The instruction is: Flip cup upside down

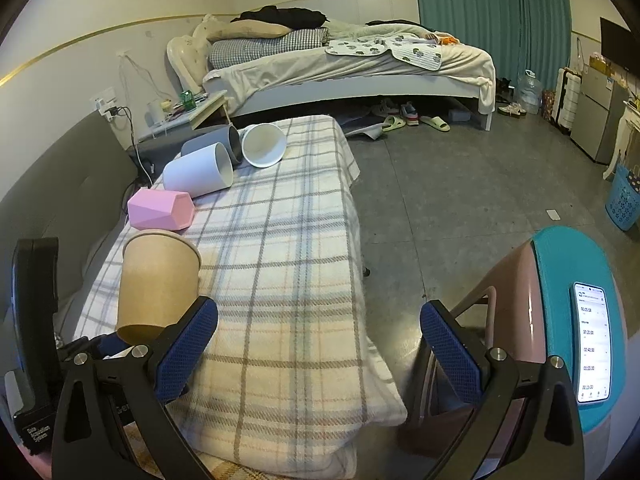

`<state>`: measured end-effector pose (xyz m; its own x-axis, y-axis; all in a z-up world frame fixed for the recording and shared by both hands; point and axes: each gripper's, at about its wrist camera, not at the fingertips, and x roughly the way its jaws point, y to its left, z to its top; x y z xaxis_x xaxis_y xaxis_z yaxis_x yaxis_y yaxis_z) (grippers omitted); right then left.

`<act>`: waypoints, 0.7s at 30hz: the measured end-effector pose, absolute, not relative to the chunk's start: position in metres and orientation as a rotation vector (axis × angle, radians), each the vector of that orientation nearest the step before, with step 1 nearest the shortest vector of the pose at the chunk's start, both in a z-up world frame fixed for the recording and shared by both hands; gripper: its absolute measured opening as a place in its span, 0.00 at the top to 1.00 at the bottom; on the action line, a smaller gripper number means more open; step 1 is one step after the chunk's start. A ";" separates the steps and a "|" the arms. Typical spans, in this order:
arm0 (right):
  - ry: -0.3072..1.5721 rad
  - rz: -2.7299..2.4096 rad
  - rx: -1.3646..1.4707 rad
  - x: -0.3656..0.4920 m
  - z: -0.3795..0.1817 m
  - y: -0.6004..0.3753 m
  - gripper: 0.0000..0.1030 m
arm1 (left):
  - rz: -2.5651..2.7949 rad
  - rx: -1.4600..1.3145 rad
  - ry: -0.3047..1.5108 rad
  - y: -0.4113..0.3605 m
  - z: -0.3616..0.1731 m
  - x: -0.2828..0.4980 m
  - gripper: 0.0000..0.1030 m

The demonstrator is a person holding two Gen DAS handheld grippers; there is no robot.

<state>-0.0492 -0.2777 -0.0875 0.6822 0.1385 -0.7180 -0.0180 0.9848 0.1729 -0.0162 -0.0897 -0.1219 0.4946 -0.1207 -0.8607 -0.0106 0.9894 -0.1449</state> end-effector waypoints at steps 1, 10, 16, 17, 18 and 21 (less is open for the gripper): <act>0.817 0.089 0.156 -0.049 -0.087 -0.278 0.01 | -0.071 -0.139 1.047 -0.090 -0.120 -0.017 0.23; 0.796 0.096 0.145 -0.053 -0.078 -0.272 0.01 | -0.078 -0.080 0.982 -0.088 -0.086 -0.018 0.23; 0.795 0.108 0.138 -0.055 -0.076 -0.267 0.01 | -0.077 -0.051 0.946 -0.082 -0.071 -0.011 0.24; 0.795 0.110 0.139 -0.055 -0.076 -0.267 0.01 | -0.077 -0.045 0.947 -0.080 -0.071 -0.009 0.25; 0.796 0.112 0.141 -0.055 -0.076 -0.266 0.01 | -0.076 -0.042 0.949 -0.079 -0.072 -0.008 0.25; 0.795 0.113 0.141 -0.056 -0.076 -0.267 0.01 | -0.067 -0.054 0.959 -0.074 -0.077 -0.008 0.25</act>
